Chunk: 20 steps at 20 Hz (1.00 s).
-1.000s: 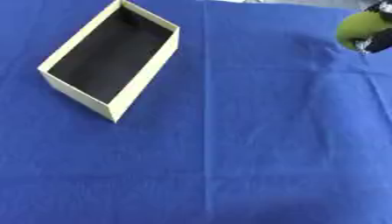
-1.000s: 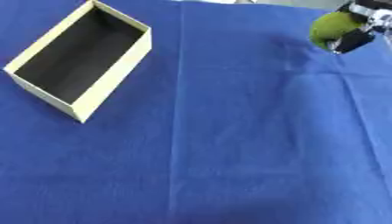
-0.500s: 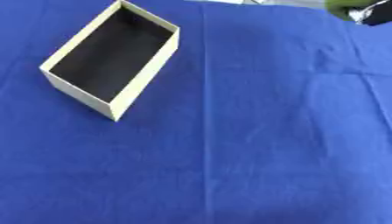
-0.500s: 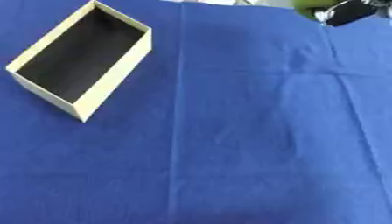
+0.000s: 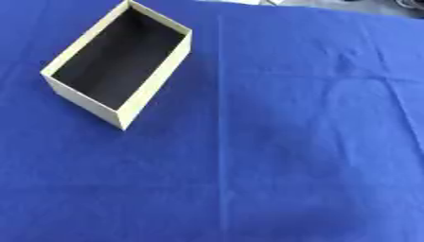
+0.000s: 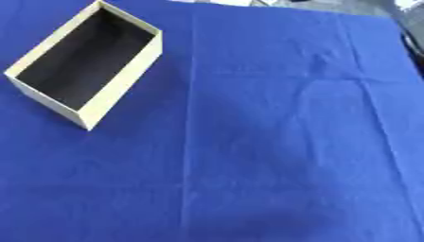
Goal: Pick up objects on the table and place them in the box.
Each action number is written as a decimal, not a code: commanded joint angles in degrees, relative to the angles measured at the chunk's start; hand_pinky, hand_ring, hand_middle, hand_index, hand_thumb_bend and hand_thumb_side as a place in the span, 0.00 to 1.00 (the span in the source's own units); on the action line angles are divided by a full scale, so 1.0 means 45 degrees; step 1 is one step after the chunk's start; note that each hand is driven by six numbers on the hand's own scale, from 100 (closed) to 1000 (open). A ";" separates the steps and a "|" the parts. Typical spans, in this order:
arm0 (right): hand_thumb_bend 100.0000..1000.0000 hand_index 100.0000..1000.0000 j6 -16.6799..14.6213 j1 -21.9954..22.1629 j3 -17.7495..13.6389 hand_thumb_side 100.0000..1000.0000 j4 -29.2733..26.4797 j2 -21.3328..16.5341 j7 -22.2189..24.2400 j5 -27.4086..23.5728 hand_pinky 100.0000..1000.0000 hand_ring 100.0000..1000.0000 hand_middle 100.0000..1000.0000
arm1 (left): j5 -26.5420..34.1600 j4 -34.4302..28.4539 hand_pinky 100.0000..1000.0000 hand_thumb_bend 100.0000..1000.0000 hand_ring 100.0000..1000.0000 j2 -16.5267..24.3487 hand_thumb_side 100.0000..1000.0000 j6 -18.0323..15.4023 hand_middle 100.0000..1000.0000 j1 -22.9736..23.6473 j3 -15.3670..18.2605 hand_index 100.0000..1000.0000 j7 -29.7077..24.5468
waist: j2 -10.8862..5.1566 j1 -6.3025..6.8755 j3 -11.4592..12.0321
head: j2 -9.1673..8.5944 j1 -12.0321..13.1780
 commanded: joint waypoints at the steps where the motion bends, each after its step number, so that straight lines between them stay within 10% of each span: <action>1: 0.00 0.63 -0.0090 -0.1034 0.0736 0.00 0.0186 0.1184 0.0634 0.0560 0.59 0.56 0.45 | 0.0051 -0.0182 0.68 0.32 0.50 0.0349 0.15 -0.0216 0.52 -0.0228 -0.0025 0.55 0.0072 | -0.0325 0.0092 0.0087 | 0.0071 -0.0194; 20: 0.00 0.64 -0.2177 -0.2969 0.2632 0.00 0.4989 0.5110 0.0903 0.1947 0.66 0.58 0.46 | 0.0218 -0.0182 0.69 0.32 0.50 0.0207 0.15 -0.0248 0.52 -0.0576 -0.0130 0.54 -0.0093 | -0.0203 -0.0032 0.0598 | 0.0057 -0.0860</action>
